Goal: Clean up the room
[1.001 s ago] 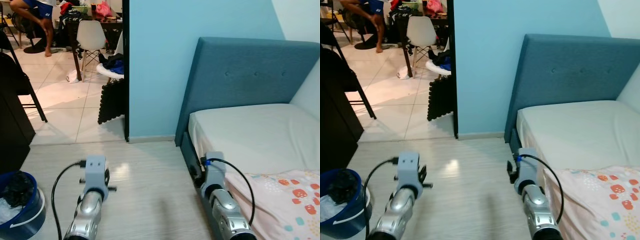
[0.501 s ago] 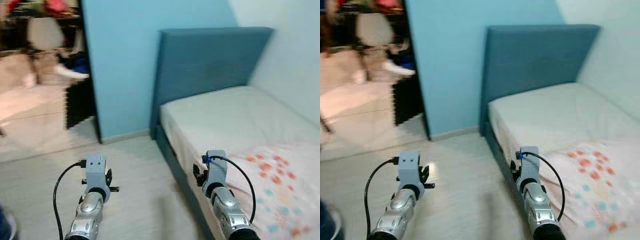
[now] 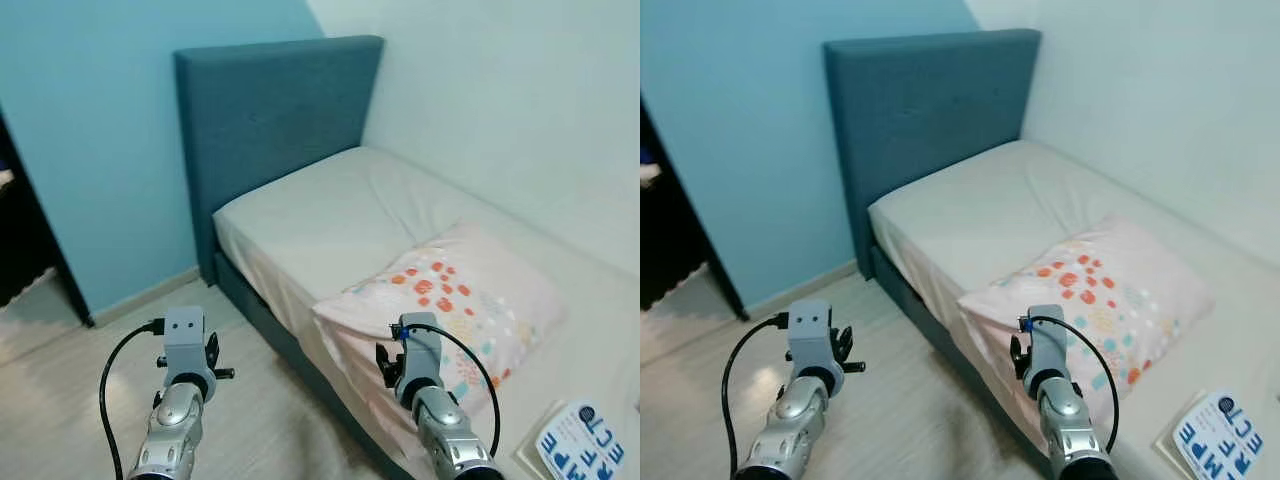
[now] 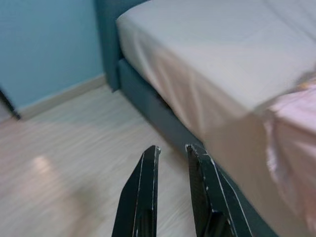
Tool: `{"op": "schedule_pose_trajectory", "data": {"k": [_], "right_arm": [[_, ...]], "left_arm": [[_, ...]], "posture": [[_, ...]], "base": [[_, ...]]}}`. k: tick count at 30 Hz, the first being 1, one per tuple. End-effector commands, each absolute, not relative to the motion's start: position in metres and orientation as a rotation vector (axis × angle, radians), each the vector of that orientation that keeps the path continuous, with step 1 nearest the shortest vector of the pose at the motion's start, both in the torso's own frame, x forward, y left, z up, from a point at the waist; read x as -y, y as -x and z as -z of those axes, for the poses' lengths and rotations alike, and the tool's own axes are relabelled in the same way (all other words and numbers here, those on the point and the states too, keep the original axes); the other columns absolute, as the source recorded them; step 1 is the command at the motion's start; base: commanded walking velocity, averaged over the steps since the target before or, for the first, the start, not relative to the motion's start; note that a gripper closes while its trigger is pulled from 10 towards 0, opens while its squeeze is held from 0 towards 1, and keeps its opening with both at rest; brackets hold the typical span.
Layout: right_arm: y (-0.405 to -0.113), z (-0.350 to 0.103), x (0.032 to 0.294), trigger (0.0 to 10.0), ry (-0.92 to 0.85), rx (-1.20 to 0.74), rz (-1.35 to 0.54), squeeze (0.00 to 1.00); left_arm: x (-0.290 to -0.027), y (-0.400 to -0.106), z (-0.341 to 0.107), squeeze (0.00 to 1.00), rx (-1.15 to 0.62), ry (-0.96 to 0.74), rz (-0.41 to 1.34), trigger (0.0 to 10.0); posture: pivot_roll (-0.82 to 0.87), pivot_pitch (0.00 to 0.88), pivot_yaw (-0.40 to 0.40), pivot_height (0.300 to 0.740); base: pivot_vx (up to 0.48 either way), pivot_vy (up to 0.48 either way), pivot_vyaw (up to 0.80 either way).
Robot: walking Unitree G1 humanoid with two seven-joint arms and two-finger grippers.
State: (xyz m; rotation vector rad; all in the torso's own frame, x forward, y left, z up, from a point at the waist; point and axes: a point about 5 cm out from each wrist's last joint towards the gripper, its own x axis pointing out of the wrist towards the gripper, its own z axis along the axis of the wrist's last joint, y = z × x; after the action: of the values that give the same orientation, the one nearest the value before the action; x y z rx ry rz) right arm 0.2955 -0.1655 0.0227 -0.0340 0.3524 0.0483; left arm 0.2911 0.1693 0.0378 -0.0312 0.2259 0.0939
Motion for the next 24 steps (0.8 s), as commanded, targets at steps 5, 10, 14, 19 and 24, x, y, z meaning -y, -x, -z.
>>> {"op": "schedule_pose_trajectory", "data": {"k": [5, 10, 14, 19, 24], "right_arm": [[-0.295, -0.023, 0.172, 10.0, 0.05, -0.34, -0.031, 0.0], [-0.293, -0.024, 0.176, 10.0, 0.049, -0.323, 0.003, 0.0], [-0.291, -0.025, 0.178, 10.0, 0.055, -0.31, 0.012, 0.0], [-0.289, -0.025, 0.18, 10.0, 0.06, -0.296, 0.03, 0.0], [-0.289, -0.026, 0.183, 10.0, 0.063, -0.293, 0.041, 0.0]], "left_arm": [[-0.167, -0.29, -0.036, 0.0, -0.223, -0.029, -0.066, 10.0], [-0.157, -0.291, -0.04, 0.0, -0.202, -0.007, 0.016, 10.0], [-0.154, -0.29, -0.04, 0.0, -0.201, -0.017, 0.033, 10.0], [-0.153, -0.291, -0.042, 0.0, -0.193, -0.022, 0.029, 10.0], [-0.151, -0.291, -0.043, 0.0, -0.19, -0.018, 0.033, 10.0]], "posture": [[0.01, 0.0, -0.095, 0.74], [0.0, 0.0, -0.079, 0.74], [0.0, 0.0, -0.072, 0.74], [-0.01, 0.0, -0.07, 0.74], [-0.02, 0.0, -0.074, 0.74]], "base": [[0.0, 0.0, -0.8], [0.0, 0.0, -0.8], [0.0, 0.0, -0.8], [0.0, 0.0, -0.8], [0.0, 0.0, -0.8]]}}
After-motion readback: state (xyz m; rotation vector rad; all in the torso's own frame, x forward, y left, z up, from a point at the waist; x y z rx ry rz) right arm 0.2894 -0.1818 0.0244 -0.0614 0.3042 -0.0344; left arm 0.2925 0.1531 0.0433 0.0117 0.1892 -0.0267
